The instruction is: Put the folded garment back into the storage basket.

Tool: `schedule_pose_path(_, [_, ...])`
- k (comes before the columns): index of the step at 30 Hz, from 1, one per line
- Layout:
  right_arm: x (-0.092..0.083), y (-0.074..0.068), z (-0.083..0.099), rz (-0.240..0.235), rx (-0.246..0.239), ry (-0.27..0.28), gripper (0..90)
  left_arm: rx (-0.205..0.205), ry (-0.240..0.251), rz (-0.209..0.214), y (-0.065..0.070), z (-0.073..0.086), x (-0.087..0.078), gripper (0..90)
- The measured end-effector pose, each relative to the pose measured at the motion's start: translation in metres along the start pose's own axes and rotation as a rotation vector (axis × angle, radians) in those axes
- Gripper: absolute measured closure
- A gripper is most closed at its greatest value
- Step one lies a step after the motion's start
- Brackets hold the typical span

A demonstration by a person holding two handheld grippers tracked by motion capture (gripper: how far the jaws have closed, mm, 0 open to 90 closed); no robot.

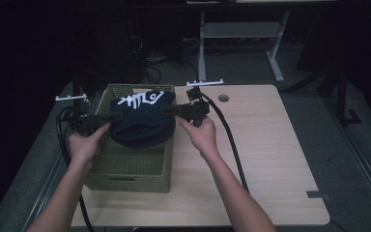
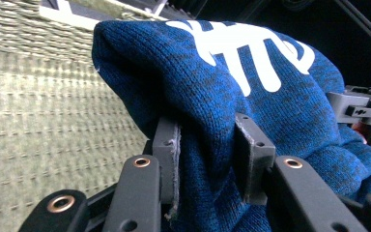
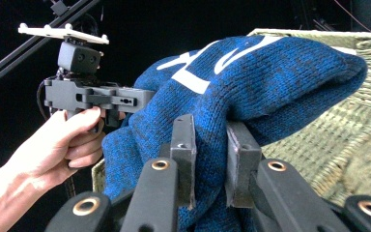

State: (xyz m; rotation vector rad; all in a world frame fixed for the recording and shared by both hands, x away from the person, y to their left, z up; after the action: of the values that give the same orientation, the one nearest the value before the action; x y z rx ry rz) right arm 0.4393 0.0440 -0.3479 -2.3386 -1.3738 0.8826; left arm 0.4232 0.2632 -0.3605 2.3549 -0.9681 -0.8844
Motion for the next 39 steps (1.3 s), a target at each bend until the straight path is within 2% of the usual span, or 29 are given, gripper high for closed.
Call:
schedule_pose_path(6, [0.017, -0.004, 0.003, -0.003, -0.003, -0.010, 76.6, -0.016, 0.016, -0.032, -0.012, 0.001, -0.010, 65.4])
schedule_pose_path(17, [0.044, -0.006, 0.017, 0.001, -0.003, -0.049, 76.4, -0.051, 0.004, -0.080, -0.035, 0.008, -0.020, 65.4])
schedule_pose_path(22, [0.052, -0.004, 0.022, 0.006, 0.002, -0.064, 76.2, -0.048, -0.006, -0.093, -0.039, 0.010, -0.022, 65.5])
schedule_pose_path(27, [0.058, -0.003, 0.025, 0.009, 0.001, -0.070, 76.2, -0.043, -0.025, -0.124, -0.044, 0.011, -0.024, 65.5])
schedule_pose_path(34, [0.065, 0.000, 0.031, 0.011, 0.014, -0.080, 76.0, -0.071, -0.022, -0.123, -0.051, 0.017, -0.024, 64.7])
schedule_pose_path(39, [0.068, 0.002, 0.035, 0.018, 0.024, -0.091, 76.0, -0.073, -0.030, -0.129, -0.053, 0.018, -0.024, 64.7])
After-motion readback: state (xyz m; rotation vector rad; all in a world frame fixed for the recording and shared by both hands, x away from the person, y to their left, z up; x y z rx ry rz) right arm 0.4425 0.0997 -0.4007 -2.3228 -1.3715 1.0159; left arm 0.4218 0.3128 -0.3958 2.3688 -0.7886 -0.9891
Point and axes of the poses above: each handheld gripper's, and its own axes: x roughly forward along the jaws, z roughly out of its underside, y roughly to its right, the point moved 8 cm from there along x, roughly forward along the jaws, and after that the axes turned 5 degrees about z, right-handed, at the moved point
